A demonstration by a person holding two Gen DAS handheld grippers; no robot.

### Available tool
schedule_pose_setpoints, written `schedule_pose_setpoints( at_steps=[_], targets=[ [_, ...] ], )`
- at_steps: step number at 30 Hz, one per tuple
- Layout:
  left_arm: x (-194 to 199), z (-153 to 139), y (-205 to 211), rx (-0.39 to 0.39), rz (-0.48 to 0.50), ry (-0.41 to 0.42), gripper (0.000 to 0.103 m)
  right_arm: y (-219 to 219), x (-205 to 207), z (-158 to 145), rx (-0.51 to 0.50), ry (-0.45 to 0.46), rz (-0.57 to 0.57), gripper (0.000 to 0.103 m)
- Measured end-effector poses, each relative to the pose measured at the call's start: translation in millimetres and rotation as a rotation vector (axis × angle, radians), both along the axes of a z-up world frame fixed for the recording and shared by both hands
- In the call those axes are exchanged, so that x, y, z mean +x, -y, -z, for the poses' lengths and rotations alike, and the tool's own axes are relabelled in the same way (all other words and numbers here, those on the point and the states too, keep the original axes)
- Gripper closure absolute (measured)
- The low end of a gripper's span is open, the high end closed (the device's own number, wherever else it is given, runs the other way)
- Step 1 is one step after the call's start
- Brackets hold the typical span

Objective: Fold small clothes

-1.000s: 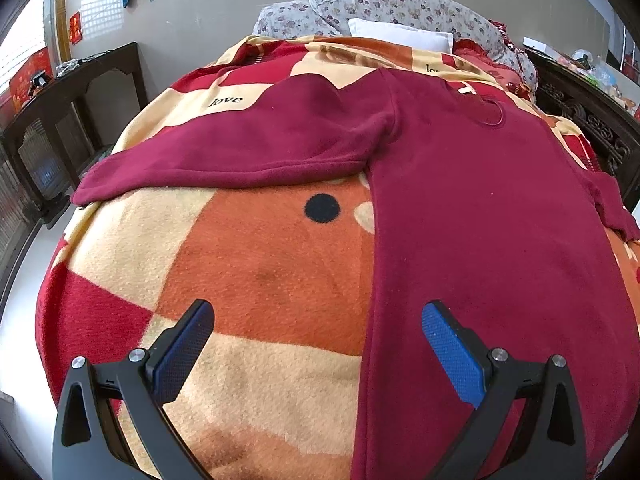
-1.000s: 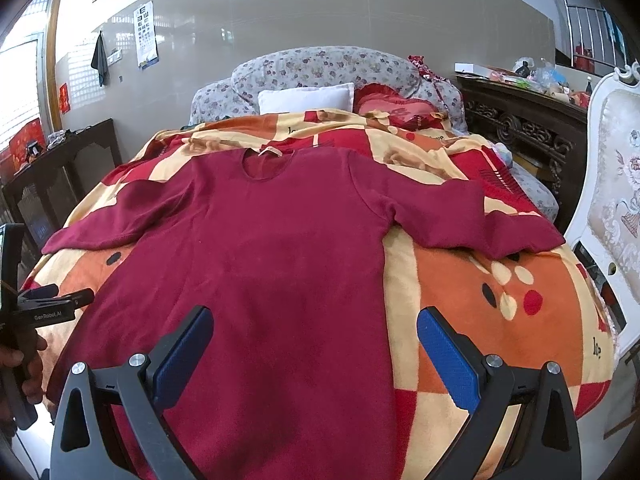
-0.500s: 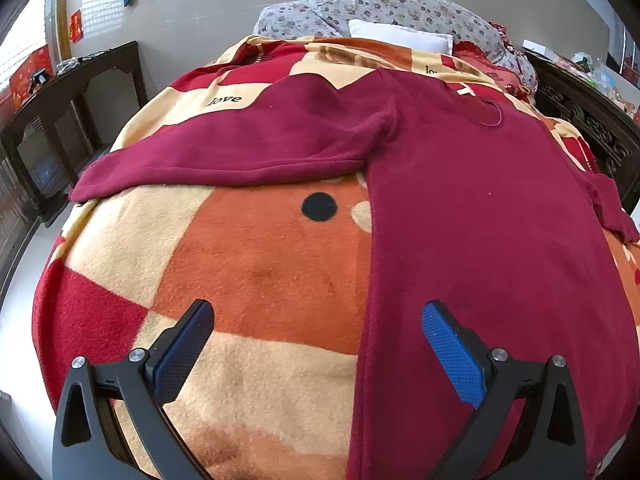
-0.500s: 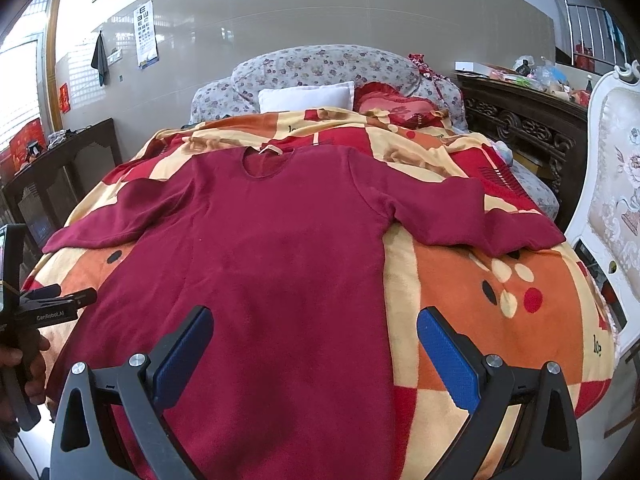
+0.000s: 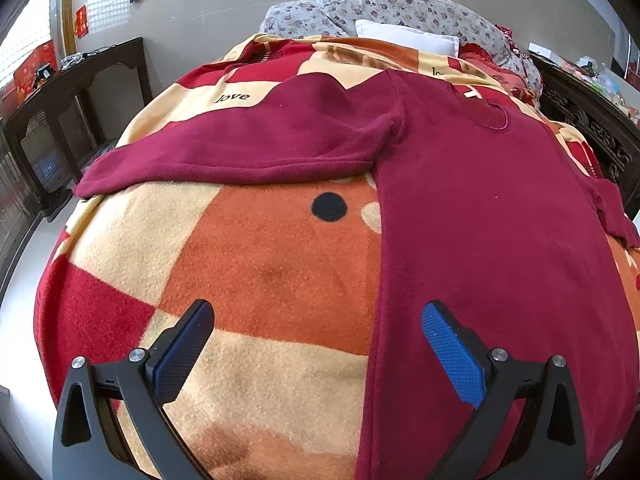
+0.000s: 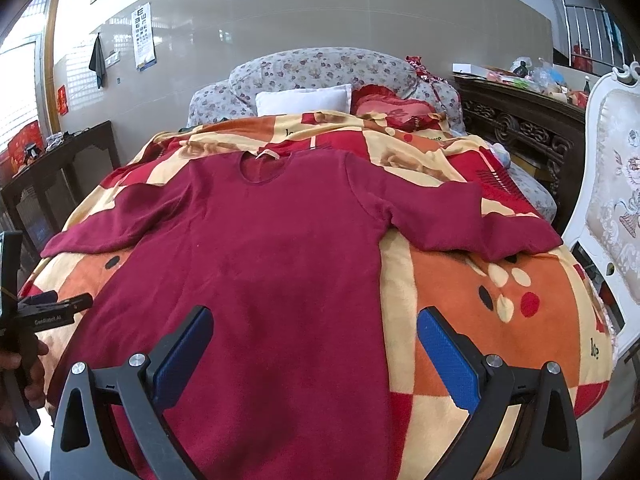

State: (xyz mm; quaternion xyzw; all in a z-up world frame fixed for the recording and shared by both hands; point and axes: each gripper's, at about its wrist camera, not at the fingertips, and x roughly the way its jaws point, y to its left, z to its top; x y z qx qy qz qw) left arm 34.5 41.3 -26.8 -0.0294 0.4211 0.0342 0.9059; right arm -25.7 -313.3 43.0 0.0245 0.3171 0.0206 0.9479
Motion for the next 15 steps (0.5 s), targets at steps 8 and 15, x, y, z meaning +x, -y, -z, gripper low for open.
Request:
schedule_pose_setpoints(
  at_steps=[8, 15],
  targets=[
    [24, -4, -6, 0.047, 0.012, 0.033, 0.000, -7, 42, 4, -0.031, -0.006, -0.001, 0.000],
    [86, -1, -28, 0.052, 0.009, 0.022, 0.000, -5, 109, 31, -0.060, -0.097, 0.031, 0.000]
  ],
)
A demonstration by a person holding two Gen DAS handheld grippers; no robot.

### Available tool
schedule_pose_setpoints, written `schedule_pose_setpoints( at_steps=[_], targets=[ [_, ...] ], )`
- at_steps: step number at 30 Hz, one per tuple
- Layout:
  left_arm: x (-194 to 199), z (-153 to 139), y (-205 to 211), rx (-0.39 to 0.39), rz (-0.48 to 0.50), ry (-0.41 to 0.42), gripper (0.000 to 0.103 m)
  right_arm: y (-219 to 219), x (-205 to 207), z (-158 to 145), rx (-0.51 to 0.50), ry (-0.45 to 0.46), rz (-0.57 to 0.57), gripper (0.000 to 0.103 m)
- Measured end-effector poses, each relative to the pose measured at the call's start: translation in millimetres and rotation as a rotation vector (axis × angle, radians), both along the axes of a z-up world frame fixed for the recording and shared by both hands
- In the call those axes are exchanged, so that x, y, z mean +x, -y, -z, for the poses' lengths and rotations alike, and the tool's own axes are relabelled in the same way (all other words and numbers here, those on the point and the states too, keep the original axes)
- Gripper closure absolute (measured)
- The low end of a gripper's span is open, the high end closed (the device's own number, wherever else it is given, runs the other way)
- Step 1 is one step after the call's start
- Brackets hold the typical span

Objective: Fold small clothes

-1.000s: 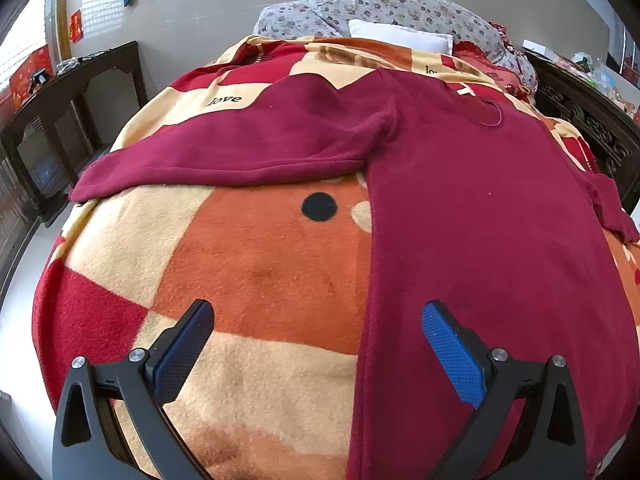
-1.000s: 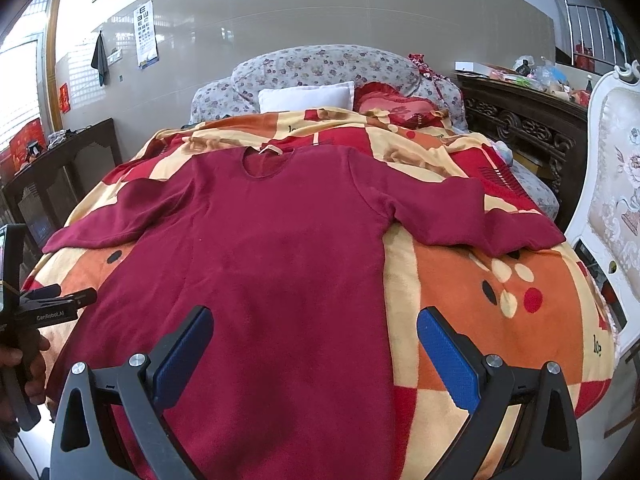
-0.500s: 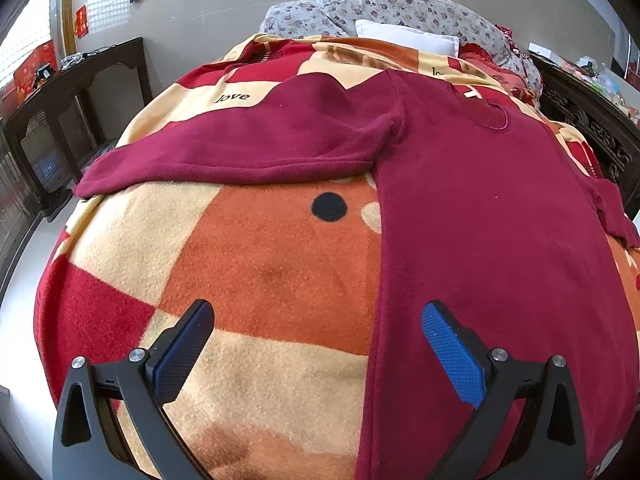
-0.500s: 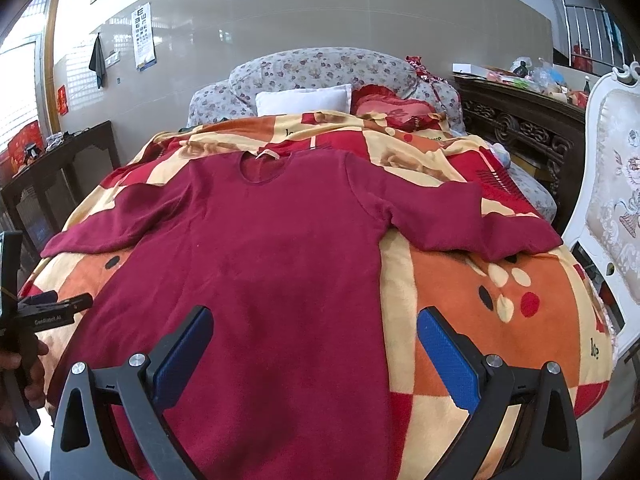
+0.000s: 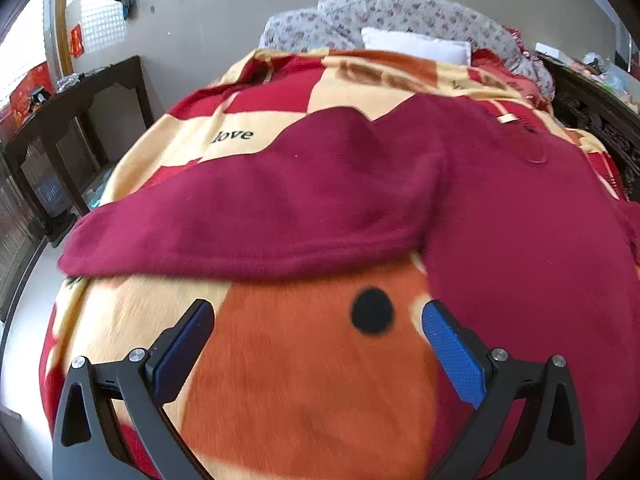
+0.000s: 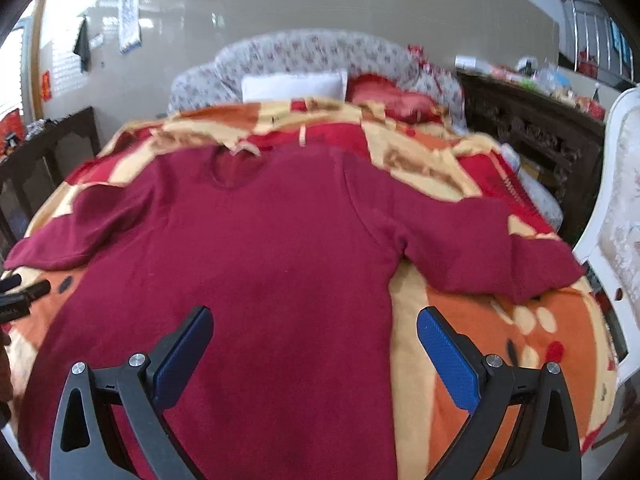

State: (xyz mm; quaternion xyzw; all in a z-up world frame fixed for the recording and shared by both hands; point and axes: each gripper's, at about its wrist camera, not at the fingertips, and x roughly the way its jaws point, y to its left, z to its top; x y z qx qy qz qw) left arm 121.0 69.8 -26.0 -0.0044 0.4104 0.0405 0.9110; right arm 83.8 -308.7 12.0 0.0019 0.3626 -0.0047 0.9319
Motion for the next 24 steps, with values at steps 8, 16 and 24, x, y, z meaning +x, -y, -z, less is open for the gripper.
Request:
schedule_pose_setpoints(
  at_steps=[8, 16, 24],
  targets=[
    [17, 28, -6, -0.014, -0.039, -0.073, 0.000, 8, 30, 36, 0.056, -0.105, -0.006, 0.000],
    [17, 31, -6, -0.022, -0.044, -0.076, 0.000, -4, 37, 50, 0.032, -0.165, -0.064, 0.000],
    [15, 30, -3, -0.001, -0.052, -0.066, 0.000, -1, 35, 49, 0.067, -0.155, -0.073, 0.000]
  ],
)
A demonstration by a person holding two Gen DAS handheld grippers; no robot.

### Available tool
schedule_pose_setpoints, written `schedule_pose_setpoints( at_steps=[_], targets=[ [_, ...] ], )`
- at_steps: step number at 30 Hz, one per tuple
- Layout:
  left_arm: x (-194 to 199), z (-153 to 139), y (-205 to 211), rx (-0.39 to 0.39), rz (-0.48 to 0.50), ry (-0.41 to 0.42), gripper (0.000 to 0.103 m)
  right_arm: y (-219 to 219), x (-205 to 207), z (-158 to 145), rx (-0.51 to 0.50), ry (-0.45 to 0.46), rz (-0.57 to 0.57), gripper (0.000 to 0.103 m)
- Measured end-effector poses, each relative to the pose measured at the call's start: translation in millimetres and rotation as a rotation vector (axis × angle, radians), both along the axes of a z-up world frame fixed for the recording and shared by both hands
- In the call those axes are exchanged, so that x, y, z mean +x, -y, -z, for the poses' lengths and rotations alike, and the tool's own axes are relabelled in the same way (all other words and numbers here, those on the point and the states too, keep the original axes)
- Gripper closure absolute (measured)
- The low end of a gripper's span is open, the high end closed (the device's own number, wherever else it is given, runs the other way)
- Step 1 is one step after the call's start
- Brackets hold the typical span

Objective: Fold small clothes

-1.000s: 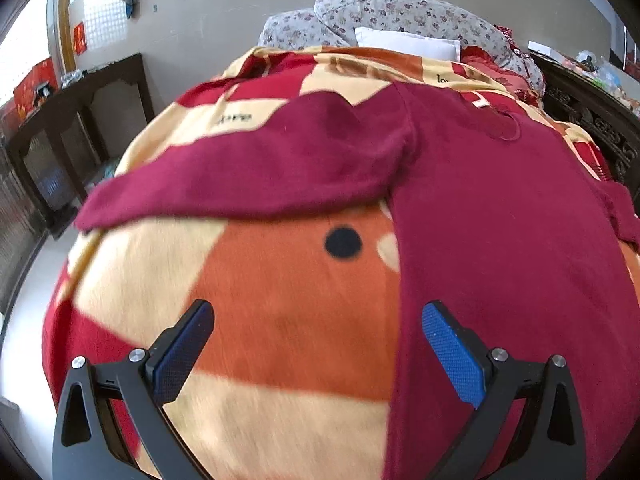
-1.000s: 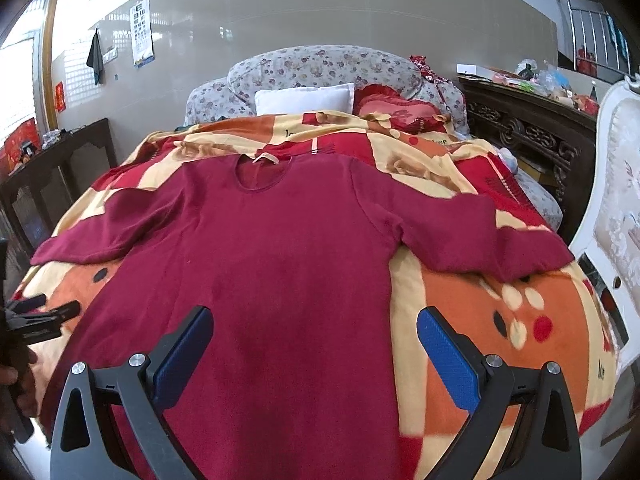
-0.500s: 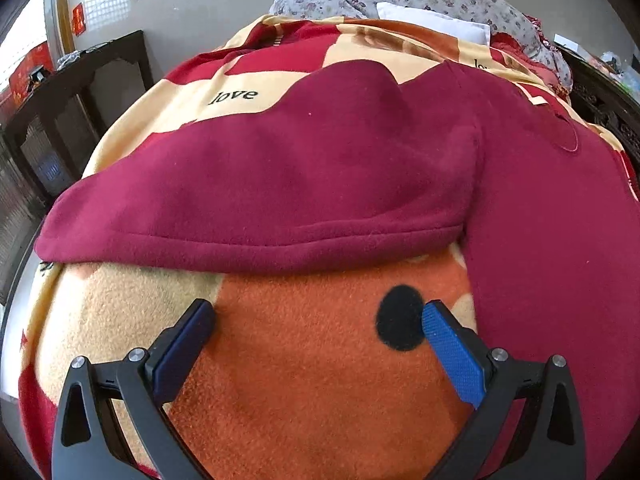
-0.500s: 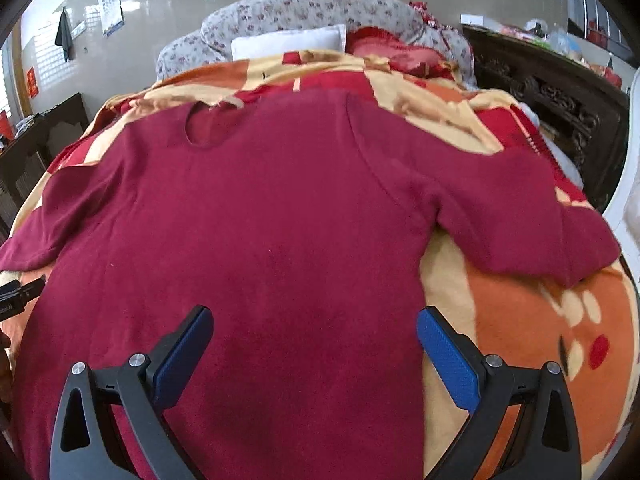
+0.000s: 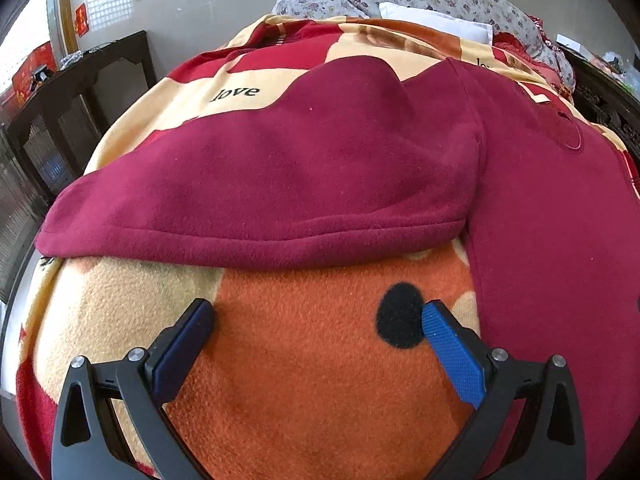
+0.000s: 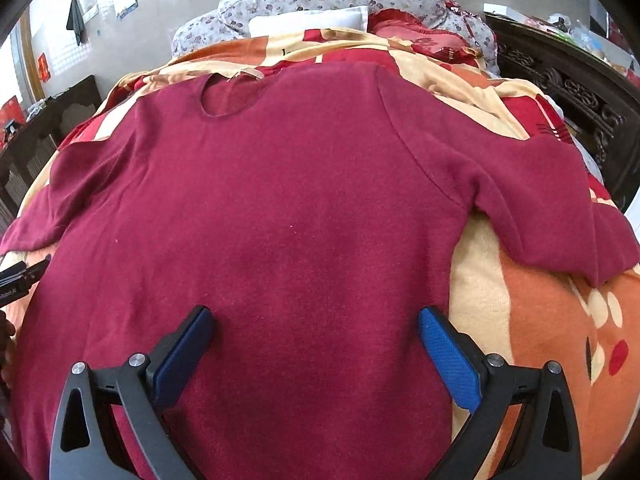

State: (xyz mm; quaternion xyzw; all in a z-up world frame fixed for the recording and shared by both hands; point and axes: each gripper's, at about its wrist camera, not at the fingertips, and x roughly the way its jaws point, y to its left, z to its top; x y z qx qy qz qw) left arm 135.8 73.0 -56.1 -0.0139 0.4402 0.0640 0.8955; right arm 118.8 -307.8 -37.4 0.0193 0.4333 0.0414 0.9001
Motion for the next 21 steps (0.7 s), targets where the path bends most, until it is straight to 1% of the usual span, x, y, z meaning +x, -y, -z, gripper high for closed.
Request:
schedule_pose_setpoints(
  at_steps=[2, 7, 13, 16, 18, 21],
  targets=[
    [-1, 0, -1, -0.006, 0.002, 0.005, 0.000, -1, 0, 0, -0.005, 0.000, 0.000, 0.000],
    [-5, -2, -8, -0.066, -0.003, 0.031, 0.000, -3, 1, 0, -0.016, -0.003, -0.001, 0.000],
    [-5, -3, -9, -0.074, -0.005, 0.038, 0.000, -3, 2, 0, -0.020, -0.002, -0.002, 0.000],
    [-9, -6, -12, -0.087, -0.008, 0.058, 0.000, -3, 1, 0, -0.021, -0.003, -0.002, 0.000],
    [-17, -12, -18, -0.121, -0.019, 0.089, 0.000, -3, 2, 0, -0.020, -0.002, -0.002, 0.000],
    [-33, -21, -34, -0.199, -0.070, 0.133, 0.000, -3, 2, 0, -0.020, -0.003, -0.002, 0.000]
  ],
)
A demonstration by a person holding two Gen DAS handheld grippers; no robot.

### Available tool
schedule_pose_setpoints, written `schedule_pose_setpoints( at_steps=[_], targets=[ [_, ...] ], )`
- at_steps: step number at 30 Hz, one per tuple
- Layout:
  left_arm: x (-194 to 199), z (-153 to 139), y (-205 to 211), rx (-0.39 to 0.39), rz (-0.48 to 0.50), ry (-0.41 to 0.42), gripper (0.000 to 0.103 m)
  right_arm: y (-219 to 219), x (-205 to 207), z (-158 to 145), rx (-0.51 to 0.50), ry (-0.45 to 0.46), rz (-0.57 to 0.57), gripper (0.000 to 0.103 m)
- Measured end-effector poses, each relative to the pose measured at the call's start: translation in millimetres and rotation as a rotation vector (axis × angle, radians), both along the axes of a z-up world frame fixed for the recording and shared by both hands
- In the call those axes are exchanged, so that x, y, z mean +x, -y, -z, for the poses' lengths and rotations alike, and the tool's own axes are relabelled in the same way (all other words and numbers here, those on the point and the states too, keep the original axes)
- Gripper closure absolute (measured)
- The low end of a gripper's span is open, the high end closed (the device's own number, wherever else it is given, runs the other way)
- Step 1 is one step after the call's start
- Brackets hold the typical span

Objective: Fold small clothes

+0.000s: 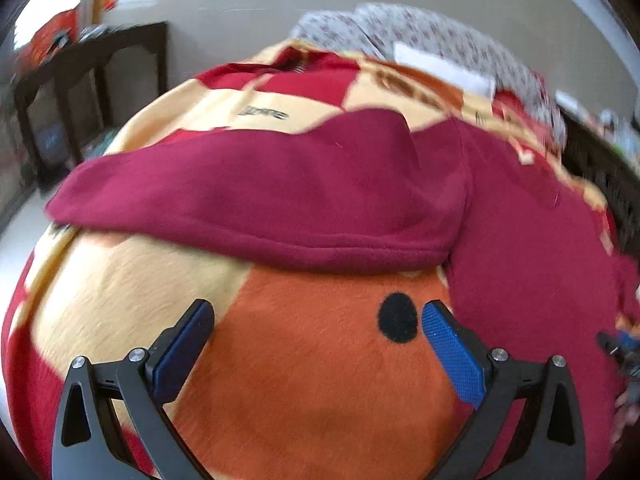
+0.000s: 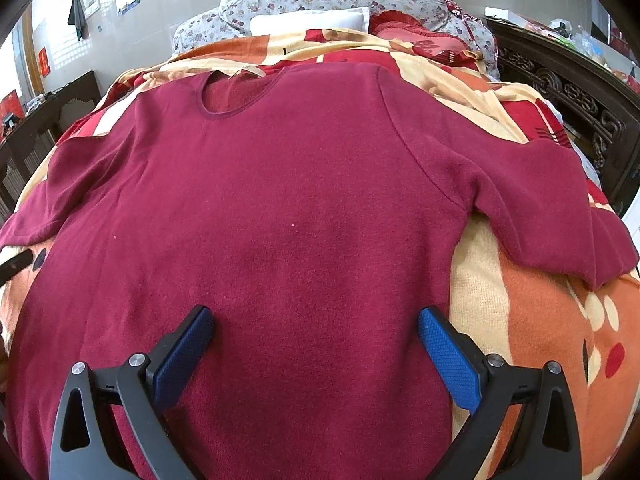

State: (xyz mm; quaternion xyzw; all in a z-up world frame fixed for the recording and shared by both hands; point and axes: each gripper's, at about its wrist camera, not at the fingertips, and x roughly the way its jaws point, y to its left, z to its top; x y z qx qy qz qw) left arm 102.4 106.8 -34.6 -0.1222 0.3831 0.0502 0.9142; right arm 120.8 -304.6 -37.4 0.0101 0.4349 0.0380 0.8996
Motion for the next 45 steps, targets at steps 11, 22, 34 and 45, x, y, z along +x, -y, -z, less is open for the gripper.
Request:
schedule_pose_setpoints(
  at_steps=[11, 22, 34, 45],
  targets=[
    [-34, -53, -56, 0.013, -0.080, 0.067, 0.000, 3, 0, 0, 0.017, 0.004, -0.002, 0.000],
    [-33, -57, -88, -0.059, -0.156, 0.034, 0.000, 3, 1, -1, 0.023, 0.004, -0.003, 0.000],
    [-42, -64, -82, 0.009, -0.183, 0.118, 0.000, 3, 1, -1, 0.023, 0.004, -0.002, 0.000],
    [-29, -52, -86, -0.149, -0.118, 0.066, 0.000, 3, 1, -1, 0.022, 0.003, -0.002, 0.000]
  ],
)
